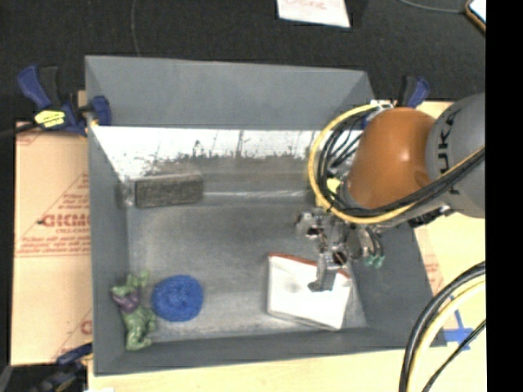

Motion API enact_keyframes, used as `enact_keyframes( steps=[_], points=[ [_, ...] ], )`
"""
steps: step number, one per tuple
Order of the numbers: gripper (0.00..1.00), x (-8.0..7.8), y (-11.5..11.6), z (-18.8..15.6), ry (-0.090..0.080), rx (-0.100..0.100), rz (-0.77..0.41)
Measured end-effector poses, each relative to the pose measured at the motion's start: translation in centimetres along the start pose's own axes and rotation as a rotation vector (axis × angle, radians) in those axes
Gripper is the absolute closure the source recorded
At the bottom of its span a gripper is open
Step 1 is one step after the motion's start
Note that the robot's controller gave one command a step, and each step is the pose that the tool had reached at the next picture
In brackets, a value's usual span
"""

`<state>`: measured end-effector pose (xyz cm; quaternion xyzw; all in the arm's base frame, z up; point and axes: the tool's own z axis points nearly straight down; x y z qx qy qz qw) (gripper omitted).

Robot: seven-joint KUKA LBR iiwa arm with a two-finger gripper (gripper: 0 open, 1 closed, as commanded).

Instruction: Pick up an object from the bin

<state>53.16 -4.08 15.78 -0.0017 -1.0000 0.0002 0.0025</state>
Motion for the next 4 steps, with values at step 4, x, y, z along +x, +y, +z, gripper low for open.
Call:
enact_keyframes(
  steps=[4],
  points=[
    [0.00,5.9,2.2,5.8,-0.012,0.001,0.139]
  ],
)
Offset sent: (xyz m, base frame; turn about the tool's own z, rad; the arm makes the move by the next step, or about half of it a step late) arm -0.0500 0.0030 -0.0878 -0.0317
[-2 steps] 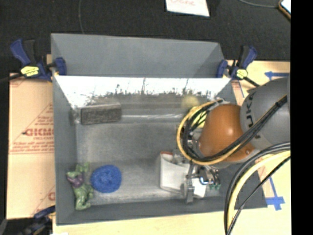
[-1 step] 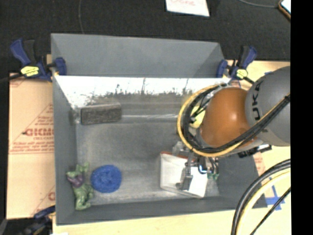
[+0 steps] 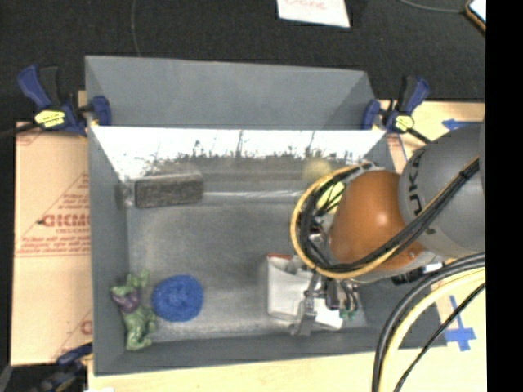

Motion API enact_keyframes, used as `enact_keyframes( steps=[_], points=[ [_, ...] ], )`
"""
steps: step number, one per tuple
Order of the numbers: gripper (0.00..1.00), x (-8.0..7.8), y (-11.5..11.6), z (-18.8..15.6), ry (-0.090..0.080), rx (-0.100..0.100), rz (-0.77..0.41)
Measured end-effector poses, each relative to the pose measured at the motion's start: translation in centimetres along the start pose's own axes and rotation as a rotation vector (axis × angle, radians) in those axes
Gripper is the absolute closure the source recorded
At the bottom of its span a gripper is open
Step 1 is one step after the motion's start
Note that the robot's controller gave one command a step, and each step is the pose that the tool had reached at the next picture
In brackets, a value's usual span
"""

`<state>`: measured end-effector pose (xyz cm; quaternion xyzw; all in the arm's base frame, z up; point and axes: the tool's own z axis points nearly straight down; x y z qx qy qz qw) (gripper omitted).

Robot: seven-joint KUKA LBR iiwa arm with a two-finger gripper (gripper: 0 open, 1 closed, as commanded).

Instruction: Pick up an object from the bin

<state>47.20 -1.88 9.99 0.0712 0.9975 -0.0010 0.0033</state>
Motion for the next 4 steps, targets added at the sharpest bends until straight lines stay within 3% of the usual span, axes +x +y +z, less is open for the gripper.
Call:
enact_keyframes(
  steps=[1,2,3,4],
  points=[
    [0.00,-0.6,-1.9,3.0,-0.015,-0.004,0.155],
    [1.00,-0.5,-1.2,2.9,-0.002,0.000,0.128],
    [1.00,-0.5,-1.2,2.8,-0.002,0.000,0.127],
    [1.00,-0.2,-1.2,-0.5,0.008,0.001,0.125]
  ],
)
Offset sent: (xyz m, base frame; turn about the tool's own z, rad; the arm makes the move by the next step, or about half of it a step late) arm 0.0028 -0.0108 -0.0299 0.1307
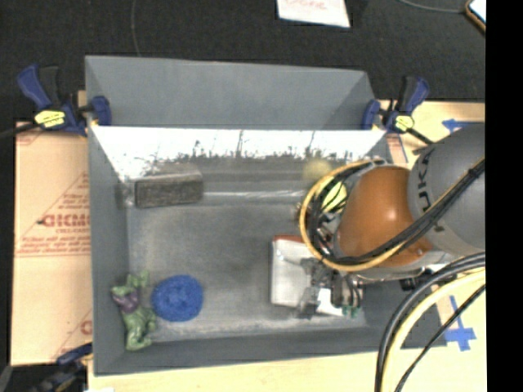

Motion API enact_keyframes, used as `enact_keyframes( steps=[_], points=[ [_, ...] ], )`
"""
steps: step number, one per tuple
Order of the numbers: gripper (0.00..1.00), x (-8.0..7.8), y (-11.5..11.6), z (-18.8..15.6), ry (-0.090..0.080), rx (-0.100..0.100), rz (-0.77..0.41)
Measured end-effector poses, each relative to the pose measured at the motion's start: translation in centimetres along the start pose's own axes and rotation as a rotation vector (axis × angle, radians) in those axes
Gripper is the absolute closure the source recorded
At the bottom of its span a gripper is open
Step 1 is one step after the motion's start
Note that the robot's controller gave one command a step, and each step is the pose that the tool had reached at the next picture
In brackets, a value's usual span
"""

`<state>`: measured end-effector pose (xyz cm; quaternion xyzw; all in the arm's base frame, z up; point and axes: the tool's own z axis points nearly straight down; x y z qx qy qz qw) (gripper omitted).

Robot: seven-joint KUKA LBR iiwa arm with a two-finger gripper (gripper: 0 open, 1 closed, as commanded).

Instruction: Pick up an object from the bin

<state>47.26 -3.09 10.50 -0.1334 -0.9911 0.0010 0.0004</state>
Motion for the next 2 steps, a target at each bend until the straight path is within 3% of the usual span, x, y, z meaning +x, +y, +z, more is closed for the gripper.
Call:
enact_keyframes(
  steps=[2],
  points=[
    [1.00,-0.2,0.0,-5.4,-0.005,-0.001,-0.006]
  ],
)
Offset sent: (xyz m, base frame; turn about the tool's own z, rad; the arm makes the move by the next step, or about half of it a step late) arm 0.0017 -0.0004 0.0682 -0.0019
